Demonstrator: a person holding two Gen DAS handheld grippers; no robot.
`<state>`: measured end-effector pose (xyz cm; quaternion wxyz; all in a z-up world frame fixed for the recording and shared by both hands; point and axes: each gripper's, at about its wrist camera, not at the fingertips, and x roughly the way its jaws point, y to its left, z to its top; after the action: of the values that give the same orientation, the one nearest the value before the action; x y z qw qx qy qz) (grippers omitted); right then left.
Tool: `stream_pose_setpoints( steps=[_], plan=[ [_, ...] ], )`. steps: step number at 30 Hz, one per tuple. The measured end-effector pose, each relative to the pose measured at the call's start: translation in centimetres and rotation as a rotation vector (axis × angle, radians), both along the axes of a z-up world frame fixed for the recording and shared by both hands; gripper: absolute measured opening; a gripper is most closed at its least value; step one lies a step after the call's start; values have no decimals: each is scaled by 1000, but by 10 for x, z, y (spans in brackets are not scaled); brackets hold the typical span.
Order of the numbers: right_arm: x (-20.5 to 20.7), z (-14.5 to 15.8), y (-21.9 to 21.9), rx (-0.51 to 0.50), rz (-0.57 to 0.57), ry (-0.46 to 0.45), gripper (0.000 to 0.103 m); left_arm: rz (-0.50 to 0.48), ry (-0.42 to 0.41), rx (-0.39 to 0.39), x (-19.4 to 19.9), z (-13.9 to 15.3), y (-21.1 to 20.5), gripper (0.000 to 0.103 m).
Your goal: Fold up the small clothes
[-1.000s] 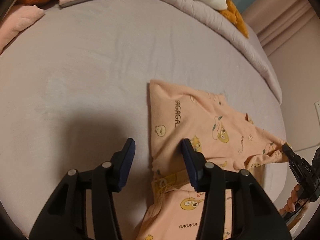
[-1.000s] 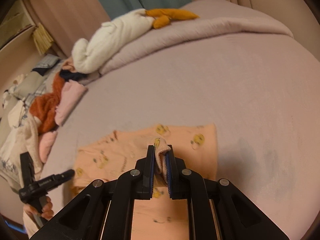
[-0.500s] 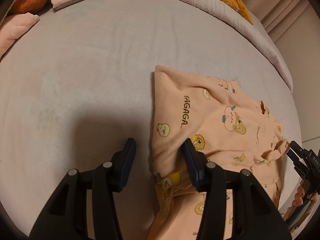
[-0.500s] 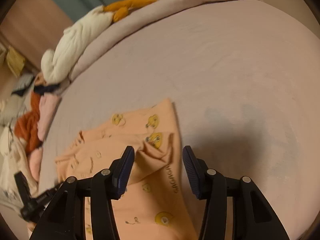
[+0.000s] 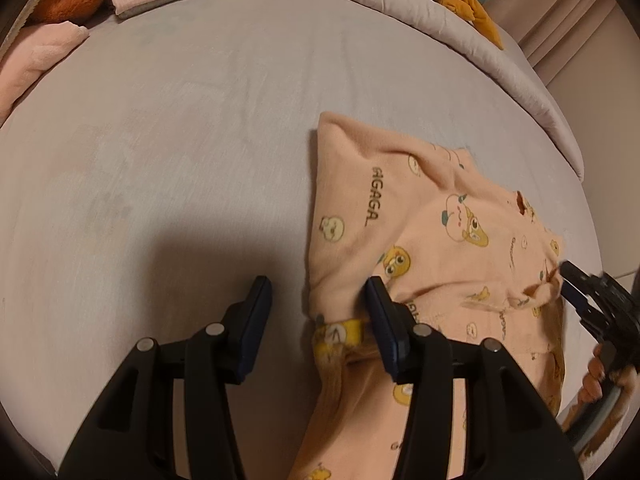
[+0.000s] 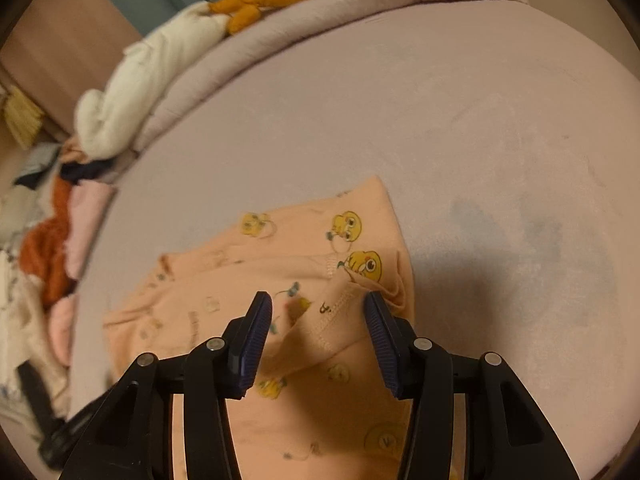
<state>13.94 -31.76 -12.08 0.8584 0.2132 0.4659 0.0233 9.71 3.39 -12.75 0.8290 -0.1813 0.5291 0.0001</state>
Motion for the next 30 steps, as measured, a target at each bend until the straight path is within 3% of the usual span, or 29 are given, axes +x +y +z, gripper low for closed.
stream_pose_setpoints(
  steps=[3,7,13,23,30],
  plan=[
    [5,-5,3,-33,-21,13,49,0,-2,2,-3,0,0,50],
    [2,-4,2,-113,-43,8,25,4,-3,-2,-5,0,0,50],
    [-9,-1,-8,-102,-30,-18,11,6,-2,-12,-9,0,-1,50],
    [-50,25,-23,-30,3,-135,9,14,23,-66,-16,3,6,48],
    [-43,2,-22,-7,6,-90,9,11,35,-96,-18,5,9,48]
  ],
)
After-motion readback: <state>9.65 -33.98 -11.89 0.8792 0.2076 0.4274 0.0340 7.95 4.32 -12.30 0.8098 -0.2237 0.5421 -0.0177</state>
